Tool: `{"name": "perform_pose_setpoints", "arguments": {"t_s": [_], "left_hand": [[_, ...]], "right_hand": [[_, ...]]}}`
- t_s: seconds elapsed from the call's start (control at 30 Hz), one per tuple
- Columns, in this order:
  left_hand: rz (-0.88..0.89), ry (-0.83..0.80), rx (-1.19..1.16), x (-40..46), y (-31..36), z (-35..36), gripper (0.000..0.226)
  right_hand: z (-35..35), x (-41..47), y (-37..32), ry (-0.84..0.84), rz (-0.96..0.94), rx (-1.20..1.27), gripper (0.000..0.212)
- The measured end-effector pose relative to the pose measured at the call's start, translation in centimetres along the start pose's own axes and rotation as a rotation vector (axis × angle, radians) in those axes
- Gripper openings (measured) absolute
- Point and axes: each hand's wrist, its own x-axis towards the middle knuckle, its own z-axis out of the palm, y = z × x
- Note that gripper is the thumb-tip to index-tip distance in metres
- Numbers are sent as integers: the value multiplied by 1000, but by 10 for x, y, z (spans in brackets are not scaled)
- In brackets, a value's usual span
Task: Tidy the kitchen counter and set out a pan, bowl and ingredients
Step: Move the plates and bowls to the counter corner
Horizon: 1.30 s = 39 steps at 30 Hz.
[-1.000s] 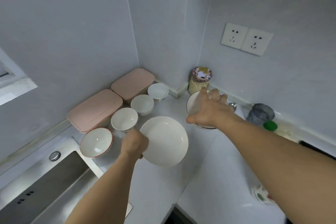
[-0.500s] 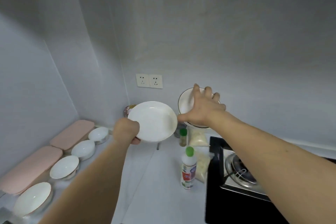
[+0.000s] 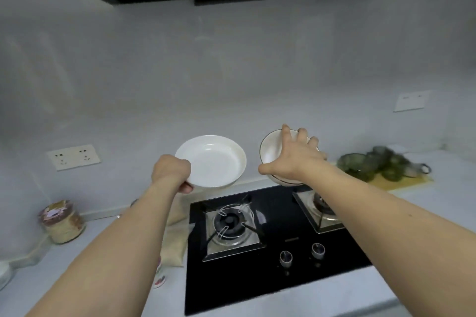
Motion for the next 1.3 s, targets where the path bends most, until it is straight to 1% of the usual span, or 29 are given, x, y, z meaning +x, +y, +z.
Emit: {"name": "perform_pose_setpoints", "arguments": {"t_s": [0.2, 0.37, 0.53, 0.67, 0.8, 0.93, 1.17, 1.3], "left_hand": [[151, -155, 73, -39, 73, 103, 14], [225, -263, 115, -60, 108, 177, 22], [276, -379, 143, -82, 144, 264, 20], [299, -444, 167, -85, 173, 325, 24], [320, -476, 177, -82, 208, 382, 26], [293, -510, 172, -77, 247, 447, 26], [228, -556, 144, -100, 308, 538, 12], [228, -546, 115, -126, 332, 580, 9]], "right_hand": [[-34, -13, 121, 39, 242, -4, 123], [-47, -17, 191, 63, 374, -2, 126], [-51, -5, 268, 82, 494, -19, 126], [-56, 16, 321, 84, 546, -27, 125], [-63, 49, 372, 88, 575, -53, 124], [-72, 88, 428, 77, 607, -65, 124], [-90, 115, 521, 58, 674, -63, 126], [-103, 115, 577, 67, 699, -46, 127]]}}
